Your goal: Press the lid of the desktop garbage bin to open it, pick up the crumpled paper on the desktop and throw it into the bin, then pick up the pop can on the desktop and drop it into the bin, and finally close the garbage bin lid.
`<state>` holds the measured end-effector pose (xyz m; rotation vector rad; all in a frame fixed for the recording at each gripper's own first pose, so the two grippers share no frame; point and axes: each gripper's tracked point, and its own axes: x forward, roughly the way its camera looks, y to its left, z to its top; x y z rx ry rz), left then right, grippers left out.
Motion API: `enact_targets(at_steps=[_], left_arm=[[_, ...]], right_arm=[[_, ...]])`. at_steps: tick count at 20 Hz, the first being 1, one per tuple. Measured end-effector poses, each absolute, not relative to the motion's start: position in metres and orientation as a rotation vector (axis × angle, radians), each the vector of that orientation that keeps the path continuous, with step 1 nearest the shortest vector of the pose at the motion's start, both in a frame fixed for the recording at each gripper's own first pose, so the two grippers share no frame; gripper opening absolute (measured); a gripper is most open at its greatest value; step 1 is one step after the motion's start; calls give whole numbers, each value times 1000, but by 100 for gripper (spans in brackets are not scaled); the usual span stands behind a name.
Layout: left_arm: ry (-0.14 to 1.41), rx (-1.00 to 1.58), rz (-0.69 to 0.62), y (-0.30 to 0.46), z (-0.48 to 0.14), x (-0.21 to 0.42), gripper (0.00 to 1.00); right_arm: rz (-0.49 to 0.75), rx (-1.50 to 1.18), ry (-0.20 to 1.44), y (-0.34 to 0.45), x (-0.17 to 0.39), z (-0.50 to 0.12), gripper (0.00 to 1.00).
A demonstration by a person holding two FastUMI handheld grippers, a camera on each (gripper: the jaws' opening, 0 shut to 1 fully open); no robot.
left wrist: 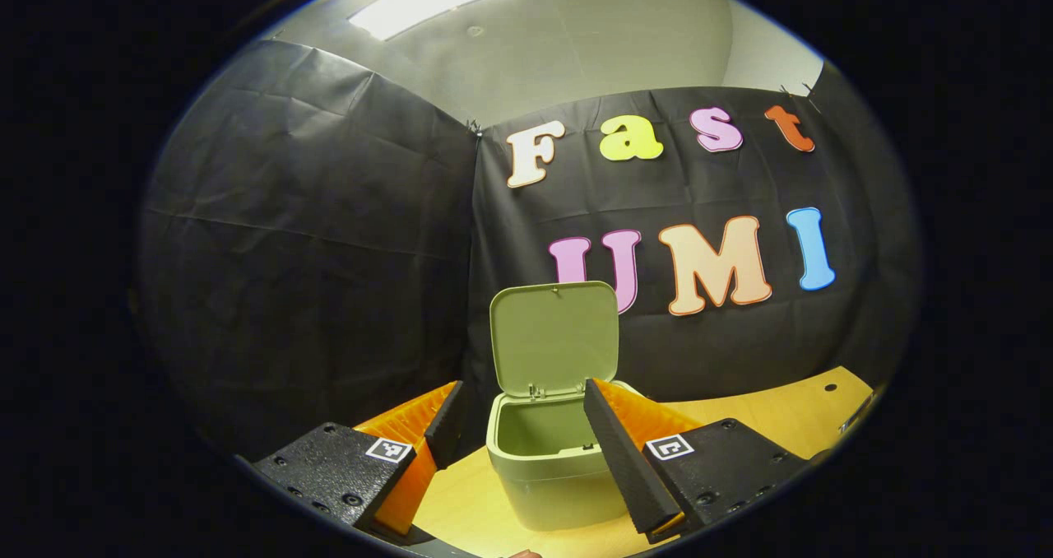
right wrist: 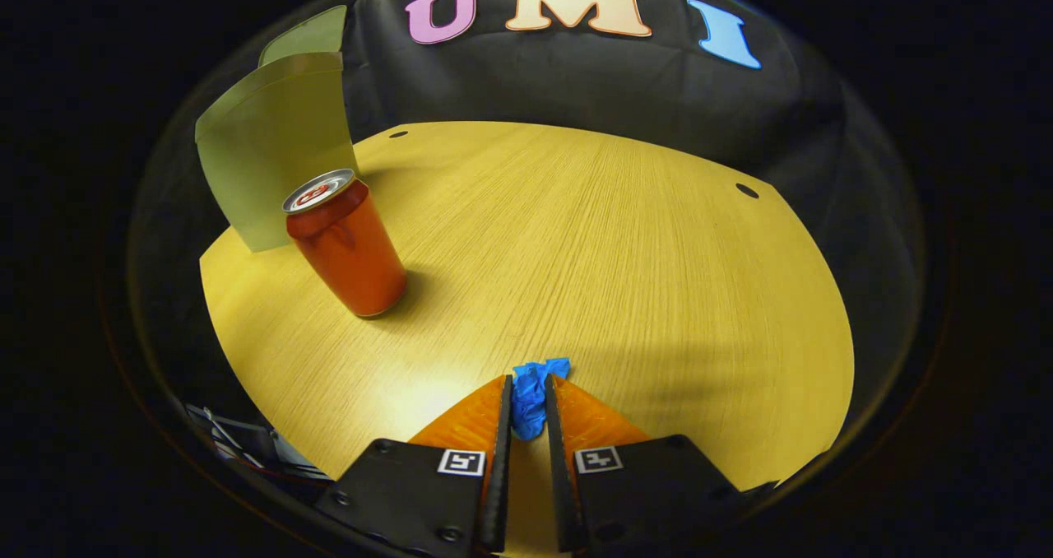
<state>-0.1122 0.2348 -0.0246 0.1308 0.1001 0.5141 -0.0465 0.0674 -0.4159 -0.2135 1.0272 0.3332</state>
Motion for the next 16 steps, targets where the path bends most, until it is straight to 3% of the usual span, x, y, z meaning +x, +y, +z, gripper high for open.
enact_targets(at_steps=[9,16], left_arm=[[103,104,501,241,-31,-112,88],[125,91,505,258,-41,-127,88]], right_arm=[[345,-134,771,108,12,-314,25],[437,-97,541,180,58,-212,25]])
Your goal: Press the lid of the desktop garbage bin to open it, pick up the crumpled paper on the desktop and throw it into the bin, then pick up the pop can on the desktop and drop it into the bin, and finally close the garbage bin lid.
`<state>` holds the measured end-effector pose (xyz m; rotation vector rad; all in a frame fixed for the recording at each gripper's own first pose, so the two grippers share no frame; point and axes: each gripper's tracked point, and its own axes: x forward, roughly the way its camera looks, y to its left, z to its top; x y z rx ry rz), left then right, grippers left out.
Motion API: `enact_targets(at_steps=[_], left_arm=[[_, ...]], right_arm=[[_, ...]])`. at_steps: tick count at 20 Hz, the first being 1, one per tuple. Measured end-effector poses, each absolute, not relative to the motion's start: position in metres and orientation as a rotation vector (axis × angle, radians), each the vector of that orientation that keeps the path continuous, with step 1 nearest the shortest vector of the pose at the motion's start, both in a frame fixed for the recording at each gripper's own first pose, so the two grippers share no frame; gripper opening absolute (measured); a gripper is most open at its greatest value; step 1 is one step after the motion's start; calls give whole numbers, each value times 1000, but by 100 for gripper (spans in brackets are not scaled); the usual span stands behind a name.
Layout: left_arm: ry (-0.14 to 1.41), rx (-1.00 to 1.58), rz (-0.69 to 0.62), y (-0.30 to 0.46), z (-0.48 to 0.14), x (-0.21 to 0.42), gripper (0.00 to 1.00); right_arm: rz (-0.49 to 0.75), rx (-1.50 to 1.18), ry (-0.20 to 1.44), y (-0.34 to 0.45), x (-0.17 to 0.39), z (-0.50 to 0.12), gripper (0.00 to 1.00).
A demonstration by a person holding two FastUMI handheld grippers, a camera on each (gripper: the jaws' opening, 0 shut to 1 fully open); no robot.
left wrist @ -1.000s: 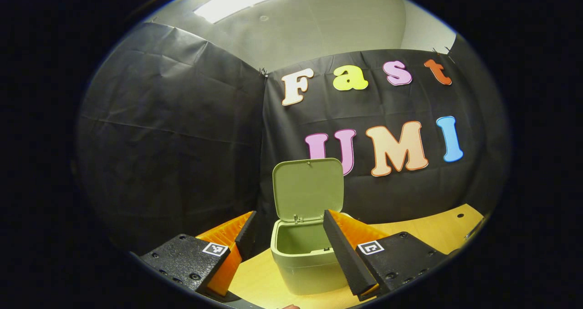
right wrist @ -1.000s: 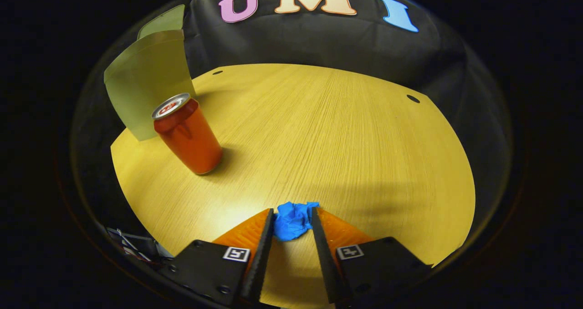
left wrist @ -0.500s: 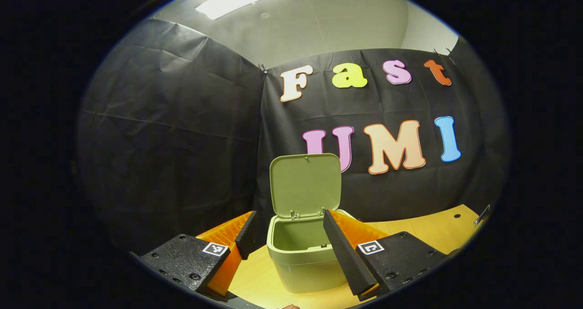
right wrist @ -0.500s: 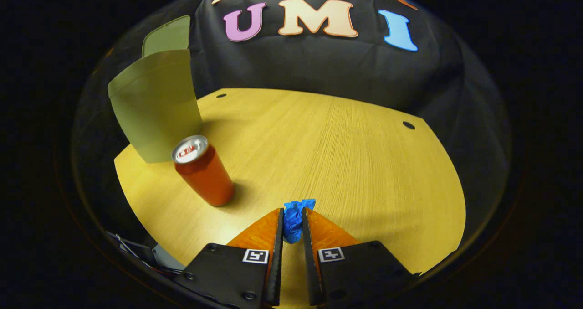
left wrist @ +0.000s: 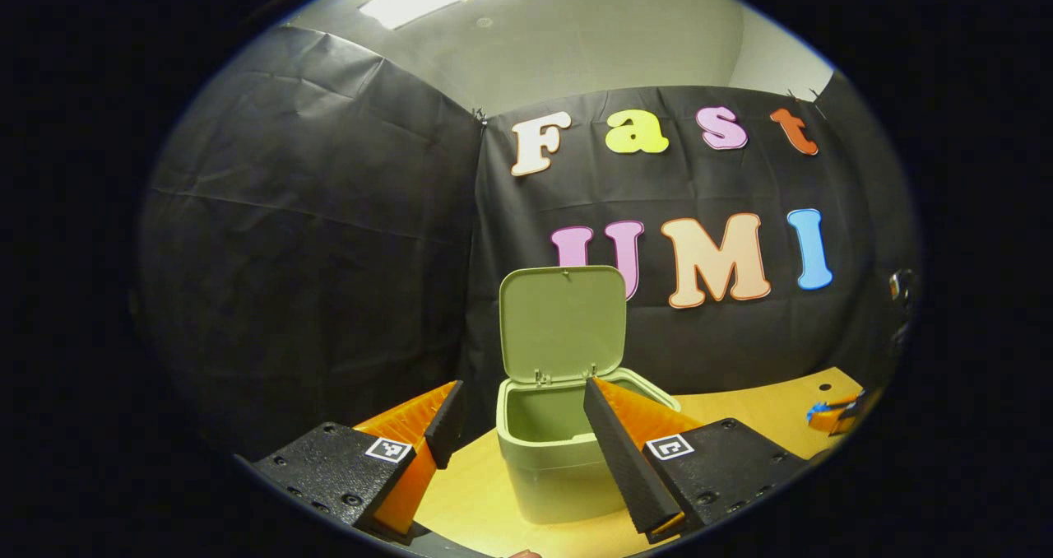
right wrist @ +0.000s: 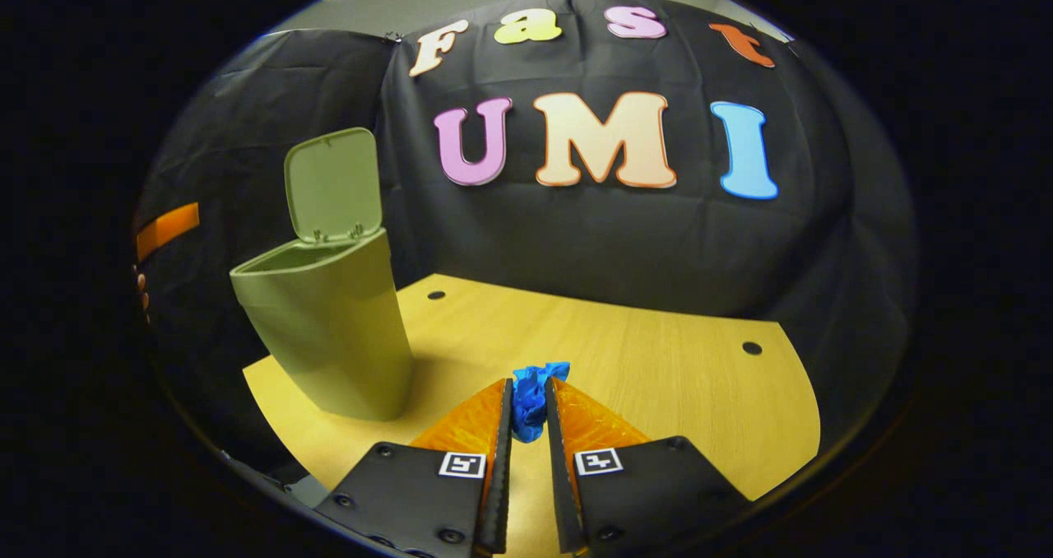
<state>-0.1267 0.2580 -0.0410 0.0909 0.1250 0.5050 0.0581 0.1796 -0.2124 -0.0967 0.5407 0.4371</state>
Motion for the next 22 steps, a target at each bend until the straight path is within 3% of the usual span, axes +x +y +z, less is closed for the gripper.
enact_targets(at_steps=[9,21,22], left_arm=[[160,96,535,298,-54,-150,87],[260,92,491,329,-96,-177,88],[267,82,468,324,-100,-175,88]], right_arm=[[626,-83,373,310,69,-143,22],[780,-32,340,448,63,-147,24],[783,-29,351,453,63,-151,43]])
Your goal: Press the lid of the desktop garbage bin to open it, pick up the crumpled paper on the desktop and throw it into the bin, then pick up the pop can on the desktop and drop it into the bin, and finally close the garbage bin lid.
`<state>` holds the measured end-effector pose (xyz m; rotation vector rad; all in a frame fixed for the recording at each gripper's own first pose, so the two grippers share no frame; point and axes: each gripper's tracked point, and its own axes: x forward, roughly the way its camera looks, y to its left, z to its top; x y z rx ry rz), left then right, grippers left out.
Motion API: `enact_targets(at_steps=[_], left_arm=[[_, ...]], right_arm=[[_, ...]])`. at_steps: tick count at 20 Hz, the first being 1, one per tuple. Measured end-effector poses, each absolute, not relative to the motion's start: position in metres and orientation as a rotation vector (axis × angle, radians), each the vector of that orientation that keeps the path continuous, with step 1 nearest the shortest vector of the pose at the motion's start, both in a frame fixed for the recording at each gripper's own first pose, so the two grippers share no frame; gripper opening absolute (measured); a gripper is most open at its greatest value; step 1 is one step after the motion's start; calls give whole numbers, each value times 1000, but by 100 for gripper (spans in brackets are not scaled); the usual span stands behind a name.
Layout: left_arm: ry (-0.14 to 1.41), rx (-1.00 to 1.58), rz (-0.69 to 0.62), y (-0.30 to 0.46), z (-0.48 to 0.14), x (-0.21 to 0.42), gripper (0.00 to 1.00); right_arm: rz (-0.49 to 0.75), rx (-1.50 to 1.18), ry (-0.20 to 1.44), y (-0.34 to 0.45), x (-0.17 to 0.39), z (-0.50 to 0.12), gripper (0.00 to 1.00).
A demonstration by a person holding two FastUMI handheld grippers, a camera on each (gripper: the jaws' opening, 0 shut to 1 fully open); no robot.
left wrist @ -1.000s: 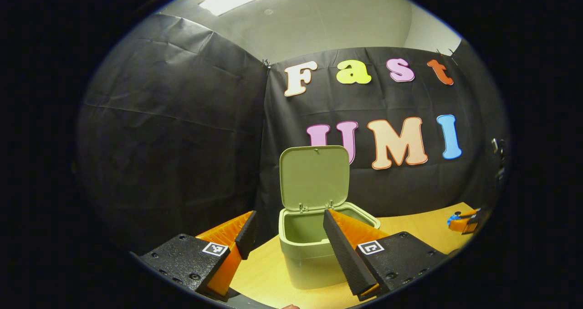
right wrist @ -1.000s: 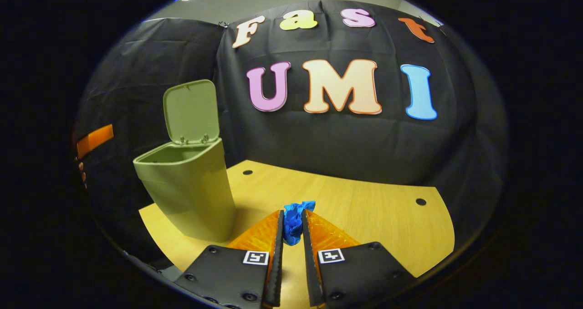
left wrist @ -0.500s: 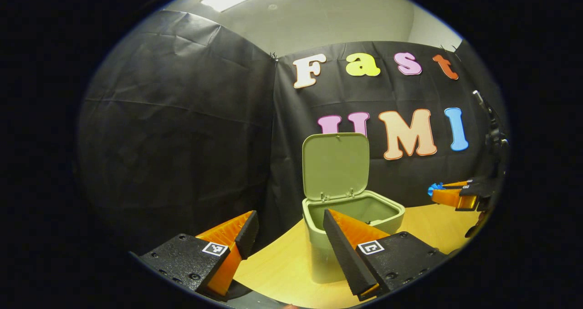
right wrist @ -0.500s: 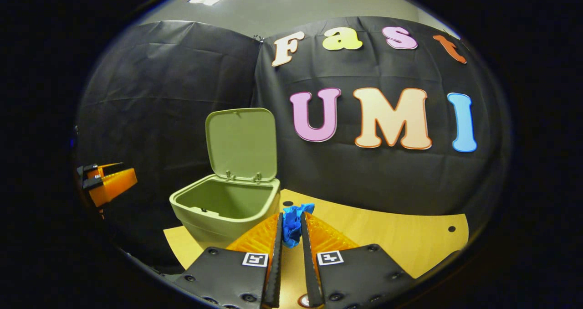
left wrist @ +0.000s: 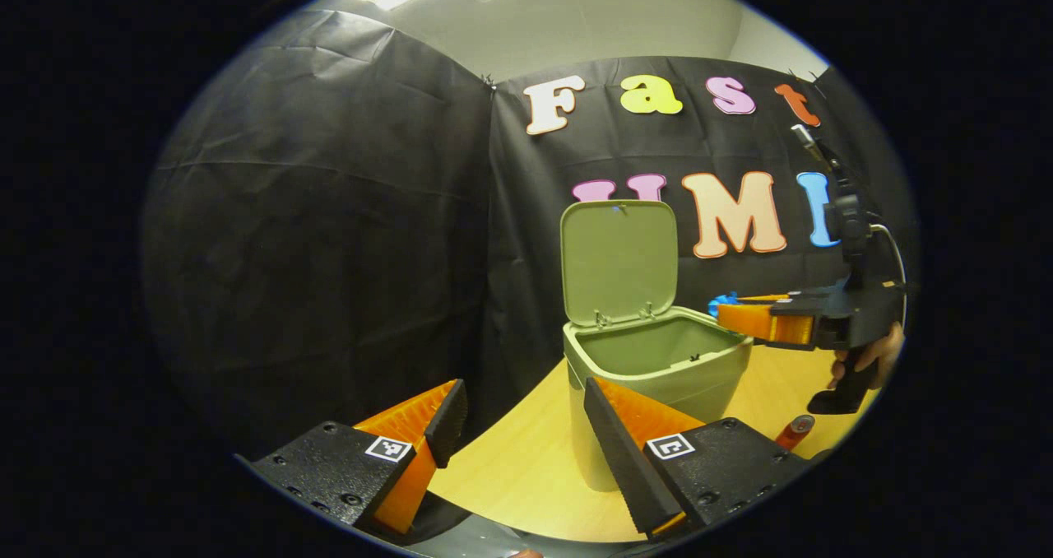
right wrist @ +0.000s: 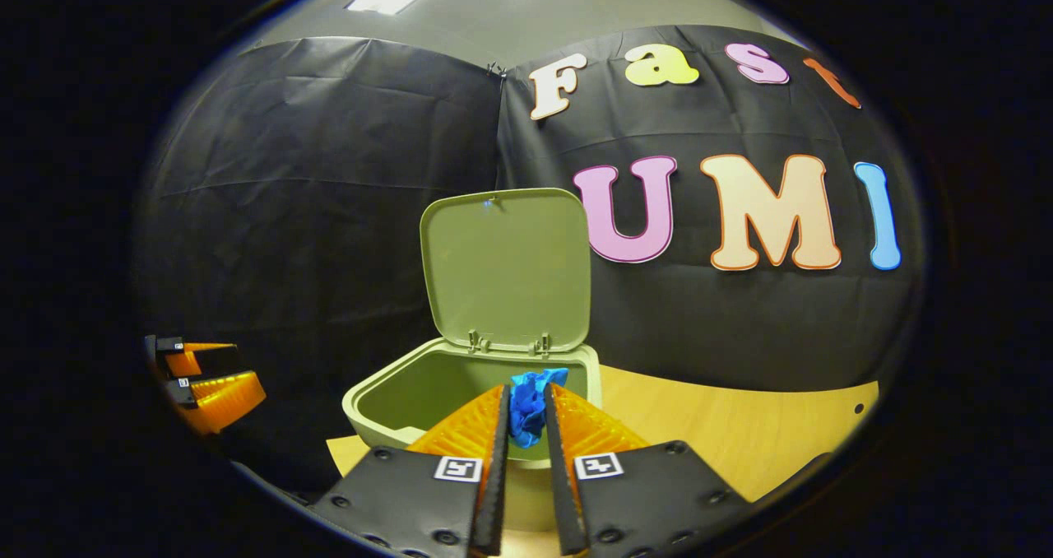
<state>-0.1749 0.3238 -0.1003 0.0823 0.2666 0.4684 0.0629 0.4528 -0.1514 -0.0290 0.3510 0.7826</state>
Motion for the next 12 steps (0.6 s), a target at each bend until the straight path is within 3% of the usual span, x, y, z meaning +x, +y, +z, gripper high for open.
enact_targets(at_steps=[3,12], left_arm=[[270,68,412,306,-106,-165,88],[248,17,178,198,-112,-106,88]], right_arm=[[752,-14,331,442,67,-144,99],[524,-75,239,279,92,-112,100]])
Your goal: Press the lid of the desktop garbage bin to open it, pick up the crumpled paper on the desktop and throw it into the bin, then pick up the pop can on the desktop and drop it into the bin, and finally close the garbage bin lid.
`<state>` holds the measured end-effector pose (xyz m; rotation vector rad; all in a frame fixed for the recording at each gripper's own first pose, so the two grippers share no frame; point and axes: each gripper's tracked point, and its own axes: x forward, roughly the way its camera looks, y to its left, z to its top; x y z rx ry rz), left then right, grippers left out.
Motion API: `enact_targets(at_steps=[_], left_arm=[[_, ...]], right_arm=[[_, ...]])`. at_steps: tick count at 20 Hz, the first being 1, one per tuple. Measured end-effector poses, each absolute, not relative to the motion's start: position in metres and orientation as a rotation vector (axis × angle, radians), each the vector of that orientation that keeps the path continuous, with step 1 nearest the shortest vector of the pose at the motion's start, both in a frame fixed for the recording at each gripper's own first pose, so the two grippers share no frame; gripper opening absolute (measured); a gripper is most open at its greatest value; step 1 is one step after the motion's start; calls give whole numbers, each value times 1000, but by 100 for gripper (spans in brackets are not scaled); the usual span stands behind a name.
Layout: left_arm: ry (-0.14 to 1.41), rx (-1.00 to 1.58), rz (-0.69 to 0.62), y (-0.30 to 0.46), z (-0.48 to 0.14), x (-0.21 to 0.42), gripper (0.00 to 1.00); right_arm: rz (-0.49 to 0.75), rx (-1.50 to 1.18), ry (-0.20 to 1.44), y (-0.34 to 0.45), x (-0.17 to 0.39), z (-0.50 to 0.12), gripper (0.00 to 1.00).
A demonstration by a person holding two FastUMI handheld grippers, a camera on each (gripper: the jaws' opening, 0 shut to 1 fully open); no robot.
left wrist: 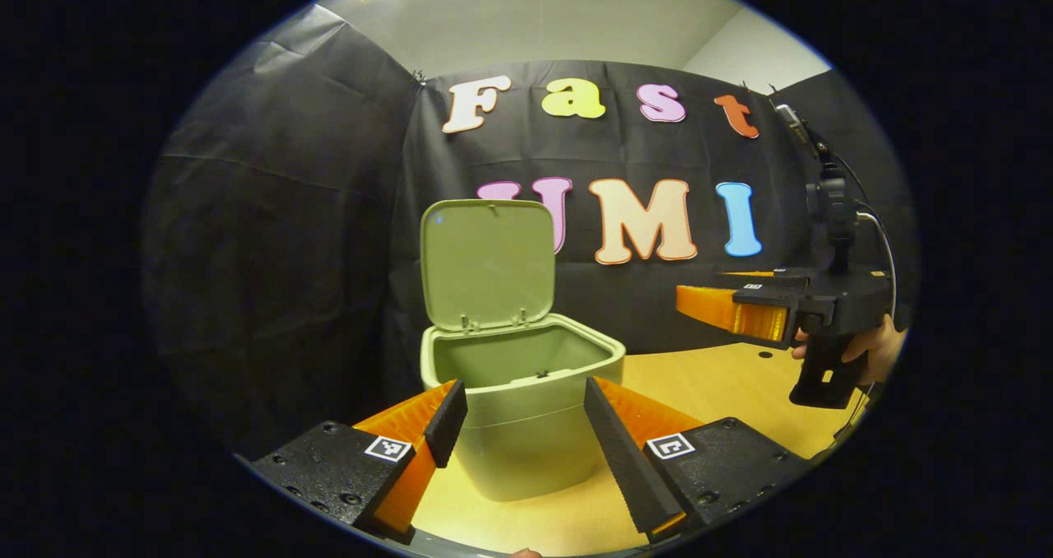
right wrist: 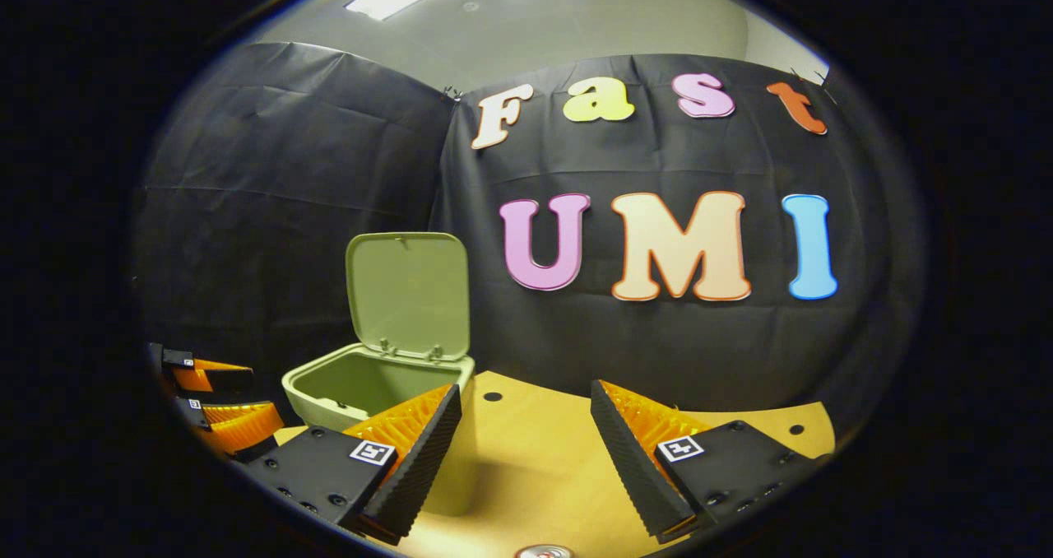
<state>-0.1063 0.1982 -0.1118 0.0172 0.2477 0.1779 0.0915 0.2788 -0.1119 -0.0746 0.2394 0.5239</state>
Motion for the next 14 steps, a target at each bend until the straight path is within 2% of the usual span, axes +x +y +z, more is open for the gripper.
enact_targets(at_steps=[6,9,14], left_arm=[[294,6,-16,106,-132,-80,91],[342,-37,-112,57,-153,-70,88],[423,-69,-204,0,-201,-60,89]], right_arm=[[386,-97,276,167,87,-118,100],[325,-91,320,116,77,-126,100],[216,-87,385,39,57,-135,100]])
